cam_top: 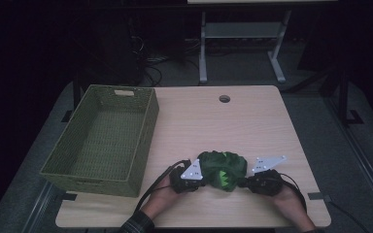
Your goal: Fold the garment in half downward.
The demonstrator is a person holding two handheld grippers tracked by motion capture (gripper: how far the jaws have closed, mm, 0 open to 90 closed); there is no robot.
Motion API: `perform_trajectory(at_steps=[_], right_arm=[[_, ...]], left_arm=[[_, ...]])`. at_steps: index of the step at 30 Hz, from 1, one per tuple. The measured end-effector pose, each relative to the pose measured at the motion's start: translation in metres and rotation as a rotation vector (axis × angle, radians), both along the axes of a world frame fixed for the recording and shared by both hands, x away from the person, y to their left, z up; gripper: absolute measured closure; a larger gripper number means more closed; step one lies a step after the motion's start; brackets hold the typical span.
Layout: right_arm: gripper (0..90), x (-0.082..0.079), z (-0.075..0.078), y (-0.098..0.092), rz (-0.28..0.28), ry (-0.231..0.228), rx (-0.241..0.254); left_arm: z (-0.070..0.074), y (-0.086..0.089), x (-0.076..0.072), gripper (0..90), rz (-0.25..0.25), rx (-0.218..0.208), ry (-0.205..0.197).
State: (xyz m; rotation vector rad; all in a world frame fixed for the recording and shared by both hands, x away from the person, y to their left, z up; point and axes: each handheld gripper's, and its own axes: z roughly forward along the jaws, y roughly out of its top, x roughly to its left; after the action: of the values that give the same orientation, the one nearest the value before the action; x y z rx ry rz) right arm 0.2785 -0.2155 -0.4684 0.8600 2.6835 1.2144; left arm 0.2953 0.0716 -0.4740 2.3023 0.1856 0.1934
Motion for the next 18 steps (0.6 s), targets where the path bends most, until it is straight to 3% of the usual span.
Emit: perform_trajectory(at_steps=[2, 6, 12, 18], right_arm=[[87.8, 0.000, -0.003, 0.004, 0.005, 0.003, -0.029], [86.8, 0.001, -0.005, 0.004, 0.004, 0.007, -0.010], [70.9, -0.005, 0.005, -0.003, -0.025, -0.013, 0.049], [55.1, -0.012, 0.019, -0.013, -0.057, -0.047, 0.100]], left_arm=[[0.000, 0.000, 0.001, 87.8, 0.010, 0.000, 0.010], [0.000, 0.000, 0.002, 87.0, 0.022, -0.018, 0.037], [0.011, 0.007, 0.001, 80.1, 0.026, -0.093, 0.069], [0.022, 0.015, -0.006, 63.5, 0.047, -0.131, 0.079]])
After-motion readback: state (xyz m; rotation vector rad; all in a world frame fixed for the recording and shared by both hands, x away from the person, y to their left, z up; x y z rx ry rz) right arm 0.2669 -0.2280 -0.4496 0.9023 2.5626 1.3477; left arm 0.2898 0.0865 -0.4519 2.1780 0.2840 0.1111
